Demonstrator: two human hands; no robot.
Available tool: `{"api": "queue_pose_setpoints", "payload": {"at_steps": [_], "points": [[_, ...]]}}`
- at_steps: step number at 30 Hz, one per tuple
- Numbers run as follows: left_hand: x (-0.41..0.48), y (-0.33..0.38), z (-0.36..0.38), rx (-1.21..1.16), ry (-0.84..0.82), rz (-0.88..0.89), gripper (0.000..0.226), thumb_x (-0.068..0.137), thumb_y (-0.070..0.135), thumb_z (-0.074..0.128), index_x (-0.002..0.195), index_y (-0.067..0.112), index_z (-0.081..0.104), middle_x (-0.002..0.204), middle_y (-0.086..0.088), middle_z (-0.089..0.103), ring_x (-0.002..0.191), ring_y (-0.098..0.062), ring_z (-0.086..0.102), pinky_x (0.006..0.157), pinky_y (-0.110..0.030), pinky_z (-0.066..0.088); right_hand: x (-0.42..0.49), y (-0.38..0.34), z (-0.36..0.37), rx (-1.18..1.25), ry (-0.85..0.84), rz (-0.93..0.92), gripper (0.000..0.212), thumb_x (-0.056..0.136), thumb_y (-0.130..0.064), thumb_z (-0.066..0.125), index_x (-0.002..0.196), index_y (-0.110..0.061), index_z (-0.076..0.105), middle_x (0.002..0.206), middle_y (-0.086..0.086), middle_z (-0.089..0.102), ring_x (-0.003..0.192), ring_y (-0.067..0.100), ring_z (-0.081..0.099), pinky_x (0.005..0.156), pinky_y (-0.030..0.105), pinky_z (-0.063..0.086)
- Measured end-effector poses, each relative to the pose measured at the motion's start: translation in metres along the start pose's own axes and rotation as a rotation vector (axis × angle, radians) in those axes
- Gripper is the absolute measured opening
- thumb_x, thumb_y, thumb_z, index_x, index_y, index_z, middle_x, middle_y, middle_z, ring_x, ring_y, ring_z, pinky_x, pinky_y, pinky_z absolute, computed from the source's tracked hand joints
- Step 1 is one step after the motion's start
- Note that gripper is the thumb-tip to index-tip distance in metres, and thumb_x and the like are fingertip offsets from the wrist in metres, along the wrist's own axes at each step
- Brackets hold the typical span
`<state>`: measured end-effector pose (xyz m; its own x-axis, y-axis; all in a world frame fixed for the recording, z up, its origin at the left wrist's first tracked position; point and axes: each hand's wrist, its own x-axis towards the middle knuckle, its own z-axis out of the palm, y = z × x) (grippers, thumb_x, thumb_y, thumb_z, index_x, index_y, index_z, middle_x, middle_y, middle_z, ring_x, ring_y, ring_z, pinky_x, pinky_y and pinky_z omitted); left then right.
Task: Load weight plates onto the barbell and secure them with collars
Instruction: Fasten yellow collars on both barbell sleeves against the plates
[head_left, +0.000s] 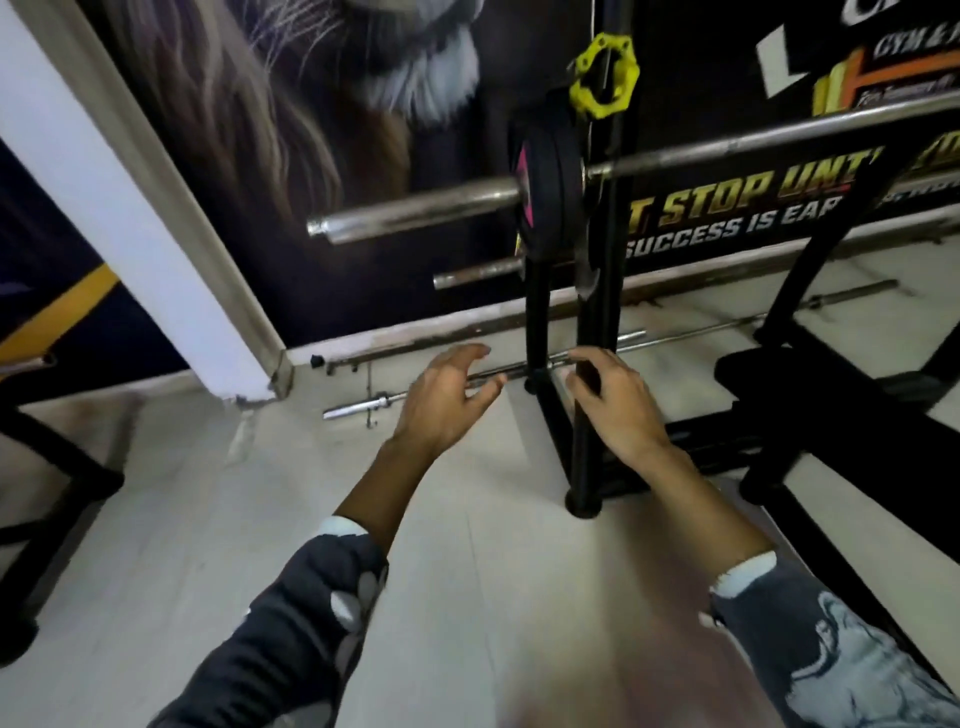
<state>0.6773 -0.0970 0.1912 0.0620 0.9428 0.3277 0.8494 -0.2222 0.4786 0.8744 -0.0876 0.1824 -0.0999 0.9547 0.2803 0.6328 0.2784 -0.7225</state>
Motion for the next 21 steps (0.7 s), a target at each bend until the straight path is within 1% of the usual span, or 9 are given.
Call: {"api": "queue_pose_setpoints", "payload": {"at_steps": [3,5,7,8,10,13,16,19,21], "points": [[0.091,0.003,-0.009,-0.047,0.068,0.106,0.039,0.089,0.034,0.058,0.124,0.016,0.054,0.126,-0.005,0.058,0.115,-0.021,0.054,0.095,-0.037,0.046,0.061,0.0,-0.01,0.045,0.079,0.029,0.031,0.092,-0.028,0.051,0.121,-0.018,0.054,0.121,0.003,0.059,0.103,0.015,0.057,0.08,0.021,0.037],[0.15,0.006,-0.012,-0.083,0.119,0.169,0.037,0.09,0.032,0.058,0.122,0.014,0.055,0.123,-0.005,0.06,0.113,-0.022,0.055,0.093,-0.034,0.046,0.099,0.003,-0.018,0.073,0.175,0.028,0.029,0.092,-0.027,0.052,0.119,-0.017,0.055,0.113,0.003,0.062,0.1,0.015,0.057,0.078,0.017,0.039],[0.209,0.007,-0.012,-0.129,0.171,0.234,0.033,0.09,0.031,0.057,0.118,0.011,0.057,0.118,-0.008,0.061,0.108,-0.024,0.056,0.09,-0.036,0.046,0.133,0.006,-0.025,0.128,0.268,0.037,0.025,0.092,-0.024,0.052,0.115,-0.015,0.056,0.1,-0.001,0.061,0.089,0.008,0.056,0.067,0.002,0.038],[0.237,0.008,-0.011,-0.148,0.189,0.259,0.033,0.091,0.03,0.057,0.117,0.01,0.056,0.117,-0.009,0.06,0.109,-0.024,0.055,0.092,-0.037,0.046,0.15,0.006,-0.029,0.159,0.316,0.043,0.022,0.092,-0.023,0.052,0.113,-0.015,0.057,0.095,-0.005,0.06,0.083,0.003,0.055,0.063,-0.002,0.036],[0.287,0.008,-0.01,-0.174,0.22,0.287,0.037,0.092,0.031,0.055,0.121,0.008,0.054,0.123,-0.011,0.056,0.115,-0.025,0.049,0.099,-0.035,0.039,0.187,0.003,-0.036,0.162,0.407,0.038,0.021,0.092,-0.022,0.052,0.112,-0.016,0.057,0.094,-0.009,0.058,0.081,-0.001,0.054,0.067,0.002,0.037],[0.352,0.005,-0.01,-0.216,0.197,0.317,0.049,0.092,0.036,0.053,0.13,0.006,0.046,0.131,-0.013,0.05,0.123,-0.027,0.043,0.105,-0.035,0.033,0.255,0.0,-0.05,0.159,0.508,0.06,0.029,0.092,-0.025,0.052,0.119,-0.014,0.054,0.108,-0.002,0.057,0.101,0.012,0.053,0.085,0.025,0.042],[0.383,0.001,-0.002,-0.264,0.089,0.348,0.053,0.093,0.042,0.049,0.134,0.008,0.043,0.137,-0.01,0.046,0.129,-0.024,0.038,0.107,-0.034,0.03,0.311,-0.007,-0.063,0.397,0.56,0.156,0.039,0.094,-0.03,0.049,0.127,-0.01,0.046,0.12,0.004,0.052,0.109,0.014,0.049,0.092,0.029,0.04],[0.38,-0.002,0.003,-0.314,0.106,0.362,0.052,0.093,0.044,0.045,0.134,0.011,0.043,0.136,-0.006,0.046,0.13,-0.019,0.036,0.103,-0.03,0.029,0.345,-0.013,-0.071,0.657,0.49,0.208,0.032,0.097,-0.035,0.039,0.113,-0.011,0.054,0.111,0.005,0.057,0.1,0.014,0.054,0.086,0.033,0.043],[0.389,-0.008,0.006,-0.327,0.095,0.373,0.056,0.09,0.047,0.041,0.134,0.013,0.043,0.135,-0.005,0.046,0.129,-0.017,0.035,0.101,-0.029,0.03,0.373,-0.008,-0.067,0.786,0.403,0.26,0.039,0.098,-0.039,0.034,0.117,-0.014,0.056,0.118,0.007,0.061,0.108,0.018,0.057,0.092,0.036,0.044]]}}
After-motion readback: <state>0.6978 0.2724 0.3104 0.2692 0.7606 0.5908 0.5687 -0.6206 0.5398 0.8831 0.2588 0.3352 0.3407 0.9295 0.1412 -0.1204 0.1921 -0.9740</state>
